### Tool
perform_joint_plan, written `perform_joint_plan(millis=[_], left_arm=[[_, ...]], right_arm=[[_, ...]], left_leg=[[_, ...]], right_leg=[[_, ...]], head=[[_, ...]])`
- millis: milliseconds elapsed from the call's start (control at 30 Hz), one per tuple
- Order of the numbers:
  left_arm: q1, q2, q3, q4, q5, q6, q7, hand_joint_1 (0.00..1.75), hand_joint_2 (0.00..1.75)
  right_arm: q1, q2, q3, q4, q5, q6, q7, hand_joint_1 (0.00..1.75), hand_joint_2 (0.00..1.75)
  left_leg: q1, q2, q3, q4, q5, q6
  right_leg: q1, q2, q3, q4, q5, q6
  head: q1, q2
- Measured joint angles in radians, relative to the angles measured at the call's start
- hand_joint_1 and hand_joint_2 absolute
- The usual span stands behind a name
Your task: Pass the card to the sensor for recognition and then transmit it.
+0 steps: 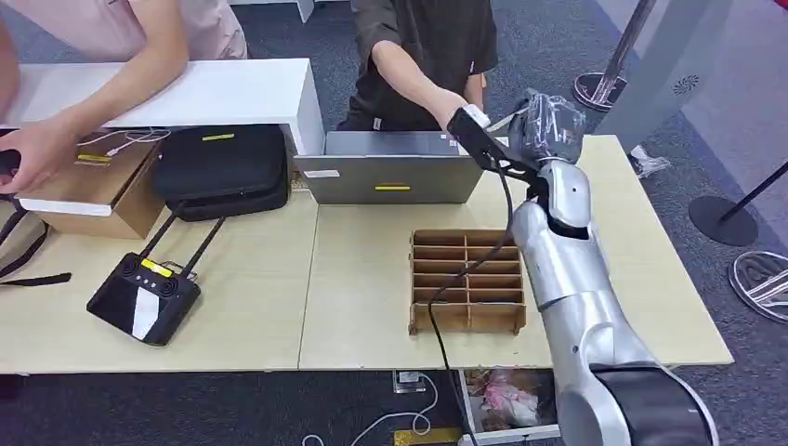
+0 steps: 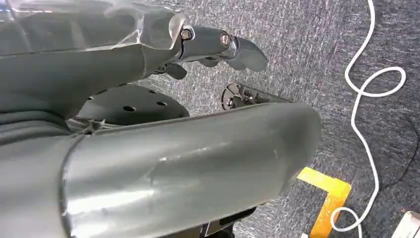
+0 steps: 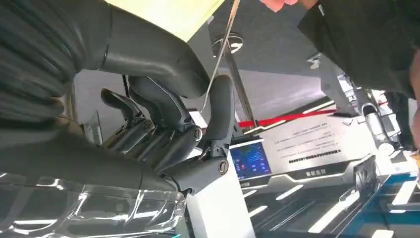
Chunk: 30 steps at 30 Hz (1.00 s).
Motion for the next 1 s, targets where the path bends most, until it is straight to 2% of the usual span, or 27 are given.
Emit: perform_joint_plan(millis=[267, 1000], left_arm=[[0.003, 0.000, 0.000, 0.000, 0.019, 0.000, -0.006, 0.00, 0.00], [0.005, 0.001, 0.000, 0.000, 0.026, 0.001, -0.006, 0.00, 0.00]], right_arm=[[-0.001, -0.019, -0.002, -0.014, 0.008, -0.017, 0.004, 1.75, 1.75], [-0.004, -0.020, -0.002, -0.005, -0.003, -0.021, 0.003, 1.75, 1.75]], left_leg=[[0.000, 0.000, 0.000, 0.000, 0.000, 0.000], [0.000, 0.000, 0.000, 0.000, 0.000, 0.000]], right_leg=[[0.000, 0.000, 0.000, 0.000, 0.000, 0.000], [0.000, 0.000, 0.000, 0.000, 0.000, 0.000]], head=[[0.000, 0.000], [0.000, 0.000]])
